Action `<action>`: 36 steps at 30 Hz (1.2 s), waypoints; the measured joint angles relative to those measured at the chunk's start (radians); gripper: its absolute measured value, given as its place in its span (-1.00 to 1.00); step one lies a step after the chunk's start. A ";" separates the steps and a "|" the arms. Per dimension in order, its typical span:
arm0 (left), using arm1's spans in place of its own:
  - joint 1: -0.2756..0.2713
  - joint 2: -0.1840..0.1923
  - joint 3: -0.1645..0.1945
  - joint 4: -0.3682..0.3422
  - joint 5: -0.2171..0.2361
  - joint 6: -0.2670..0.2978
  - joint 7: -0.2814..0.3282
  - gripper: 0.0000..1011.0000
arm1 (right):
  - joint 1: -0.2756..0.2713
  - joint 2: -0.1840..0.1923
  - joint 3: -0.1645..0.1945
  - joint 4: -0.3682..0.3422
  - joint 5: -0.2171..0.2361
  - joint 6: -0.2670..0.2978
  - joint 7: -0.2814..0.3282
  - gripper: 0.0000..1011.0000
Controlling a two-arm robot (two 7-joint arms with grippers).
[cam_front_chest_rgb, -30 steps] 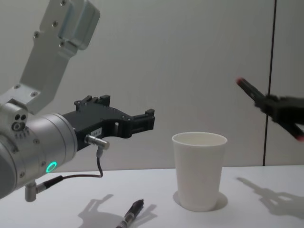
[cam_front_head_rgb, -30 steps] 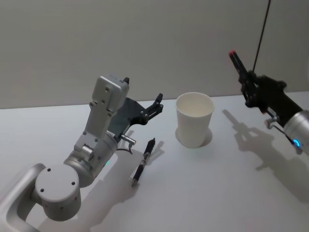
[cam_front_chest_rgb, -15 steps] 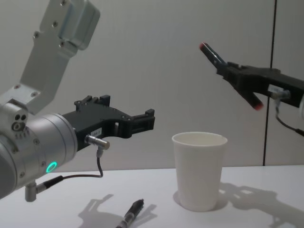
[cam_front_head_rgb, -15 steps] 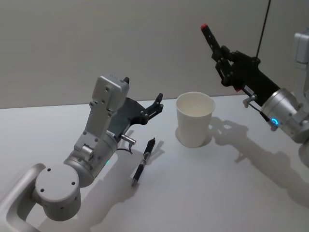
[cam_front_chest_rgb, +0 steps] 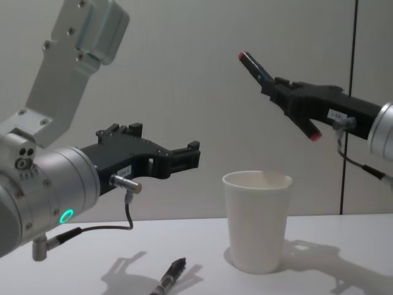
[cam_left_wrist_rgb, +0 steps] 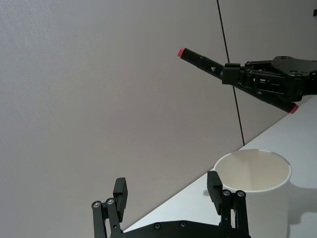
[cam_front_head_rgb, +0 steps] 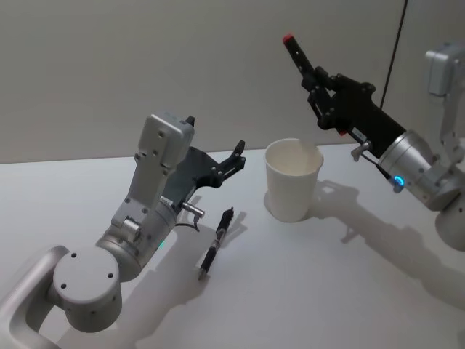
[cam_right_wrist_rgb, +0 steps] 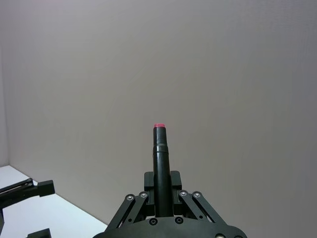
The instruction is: Place the pen into the pen holder.
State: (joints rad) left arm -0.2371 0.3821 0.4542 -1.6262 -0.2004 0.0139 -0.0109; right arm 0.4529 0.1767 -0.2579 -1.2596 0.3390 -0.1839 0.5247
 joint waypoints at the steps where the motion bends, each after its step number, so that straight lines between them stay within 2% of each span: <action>1: 0.000 0.000 0.000 0.000 0.000 0.000 0.000 0.98 | 0.001 -0.001 -0.001 0.003 -0.002 -0.004 0.002 -0.66; 10: 0.000 0.000 0.000 0.000 0.000 0.000 0.000 0.98 | 0.016 -0.013 -0.015 0.051 -0.020 -0.066 0.033 -0.66; 19: 0.000 0.000 0.000 0.000 0.000 0.000 0.000 0.98 | 0.043 -0.035 -0.034 0.127 -0.035 -0.152 0.069 -0.66; 26: 0.000 0.000 0.000 0.000 0.000 0.000 0.000 0.98 | 0.059 -0.049 -0.045 0.170 -0.043 -0.186 0.077 -0.66; 36: 0.000 0.000 0.000 0.000 0.000 0.000 0.000 0.98 | 0.072 -0.061 -0.057 0.213 -0.048 -0.205 0.076 -0.66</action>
State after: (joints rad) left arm -0.2371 0.3821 0.4542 -1.6262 -0.2004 0.0139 -0.0110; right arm 0.5250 0.1155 -0.3147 -1.0470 0.2909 -0.3889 0.6011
